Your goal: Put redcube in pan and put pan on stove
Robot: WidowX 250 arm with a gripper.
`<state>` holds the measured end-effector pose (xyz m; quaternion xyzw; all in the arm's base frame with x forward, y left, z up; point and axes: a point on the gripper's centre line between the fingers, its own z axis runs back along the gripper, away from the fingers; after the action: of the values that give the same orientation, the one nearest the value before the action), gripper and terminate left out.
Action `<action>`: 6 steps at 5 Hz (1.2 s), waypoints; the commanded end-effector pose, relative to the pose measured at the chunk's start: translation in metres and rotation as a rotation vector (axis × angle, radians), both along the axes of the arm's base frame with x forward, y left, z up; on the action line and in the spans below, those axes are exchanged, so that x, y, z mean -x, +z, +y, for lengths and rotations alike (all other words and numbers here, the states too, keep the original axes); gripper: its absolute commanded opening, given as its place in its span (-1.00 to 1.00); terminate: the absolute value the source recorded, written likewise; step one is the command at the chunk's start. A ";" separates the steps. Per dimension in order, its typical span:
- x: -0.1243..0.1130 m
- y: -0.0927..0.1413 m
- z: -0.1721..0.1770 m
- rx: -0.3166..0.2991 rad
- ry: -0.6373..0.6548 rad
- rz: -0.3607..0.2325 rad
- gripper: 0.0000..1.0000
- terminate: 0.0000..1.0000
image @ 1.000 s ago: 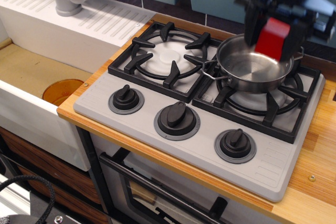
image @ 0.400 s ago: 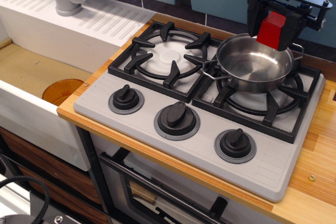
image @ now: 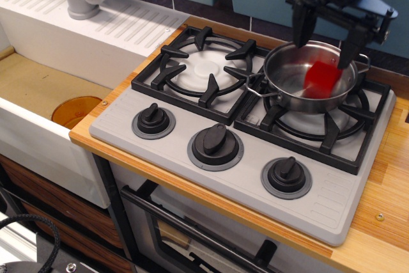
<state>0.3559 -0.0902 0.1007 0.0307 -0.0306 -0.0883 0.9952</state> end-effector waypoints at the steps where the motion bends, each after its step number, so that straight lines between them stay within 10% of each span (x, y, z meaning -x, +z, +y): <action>1: 0.001 0.030 -0.008 0.008 0.000 -0.055 1.00 -1.00; 6: -0.005 0.024 0.050 0.000 -0.068 -0.094 1.00 -1.00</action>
<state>0.3549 -0.0393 0.0927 0.0324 -0.0302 -0.1207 0.9917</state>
